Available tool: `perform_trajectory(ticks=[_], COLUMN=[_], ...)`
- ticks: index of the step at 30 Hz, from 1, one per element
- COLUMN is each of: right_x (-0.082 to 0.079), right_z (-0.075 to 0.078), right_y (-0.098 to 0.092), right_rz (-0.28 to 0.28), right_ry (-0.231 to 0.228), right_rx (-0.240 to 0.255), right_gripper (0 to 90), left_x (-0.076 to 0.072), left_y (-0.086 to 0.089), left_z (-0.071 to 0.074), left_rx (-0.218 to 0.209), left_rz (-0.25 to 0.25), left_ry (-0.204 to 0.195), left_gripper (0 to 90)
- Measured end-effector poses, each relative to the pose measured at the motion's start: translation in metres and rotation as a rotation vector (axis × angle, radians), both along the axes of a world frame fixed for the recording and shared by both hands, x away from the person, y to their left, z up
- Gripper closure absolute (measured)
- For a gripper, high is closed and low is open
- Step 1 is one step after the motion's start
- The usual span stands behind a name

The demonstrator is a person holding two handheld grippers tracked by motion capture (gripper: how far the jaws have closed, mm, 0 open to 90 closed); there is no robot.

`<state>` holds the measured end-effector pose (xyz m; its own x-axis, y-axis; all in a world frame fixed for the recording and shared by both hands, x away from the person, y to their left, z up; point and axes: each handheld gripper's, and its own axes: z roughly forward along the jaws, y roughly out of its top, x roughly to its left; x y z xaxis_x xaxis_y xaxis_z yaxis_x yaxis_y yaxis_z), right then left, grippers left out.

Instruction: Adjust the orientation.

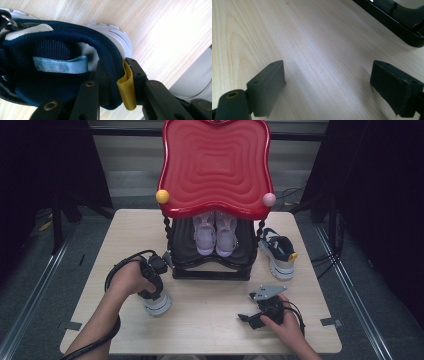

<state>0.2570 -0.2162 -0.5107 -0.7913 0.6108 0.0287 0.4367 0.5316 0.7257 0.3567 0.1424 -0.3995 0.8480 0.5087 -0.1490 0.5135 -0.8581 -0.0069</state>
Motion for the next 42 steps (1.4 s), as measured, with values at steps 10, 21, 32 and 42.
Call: perform_trajectory(ticks=[10,21,32,42], right_x=[0.0,0.0,0.0,0.0], right_z=[0.0,0.0,0.0,0.0], right_y=[0.0,0.0,0.0,0.0], right_rz=[0.0,0.0,0.0,0.0], right_ry=[0.0,0.0,0.0,0.0], right_rx=[0.0,0.0,0.0,0.0], right_gripper=[11.8,11.8,11.8,11.8], left_x=[0.001,0.002,-0.001,-0.003], left_y=[0.002,0.001,0.005,0.012], left_z=[0.0,0.0,0.005,0.024], left_rx=[-0.02,-0.007,0.006,0.006], left_rz=[0.039,0.033,0.017,-0.002], left_ry=[0.004,0.034,0.043,0.055], left_gripper=[73.2,75.0,75.3,75.6])
